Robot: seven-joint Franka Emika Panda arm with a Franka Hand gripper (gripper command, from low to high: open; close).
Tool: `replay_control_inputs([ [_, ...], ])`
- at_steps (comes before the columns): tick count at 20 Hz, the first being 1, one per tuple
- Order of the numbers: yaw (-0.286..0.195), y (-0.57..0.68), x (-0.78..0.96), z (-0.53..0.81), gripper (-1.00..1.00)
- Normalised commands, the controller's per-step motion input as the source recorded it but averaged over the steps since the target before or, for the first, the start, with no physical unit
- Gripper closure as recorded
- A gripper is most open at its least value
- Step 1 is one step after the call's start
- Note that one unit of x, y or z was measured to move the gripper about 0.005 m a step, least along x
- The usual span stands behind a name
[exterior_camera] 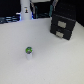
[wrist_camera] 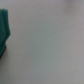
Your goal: Open the kcup holder, insert the kcup into the holder, and close the kcup holder
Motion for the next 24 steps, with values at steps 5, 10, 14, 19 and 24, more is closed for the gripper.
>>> replay_control_inputs([
  [5, -0.174, 0.70, -0.21, 0.06, -1.00],
  [10, -0.196, 0.69, -0.22, 0.02, -1.00],
  [14, -0.189, 0.66, -0.23, -0.01, -1.00],
  [19, -0.186, 0.64, -0.25, -0.13, -1.00],
  [24, -0.166, 0.64, -0.31, -0.20, -1.00],
])
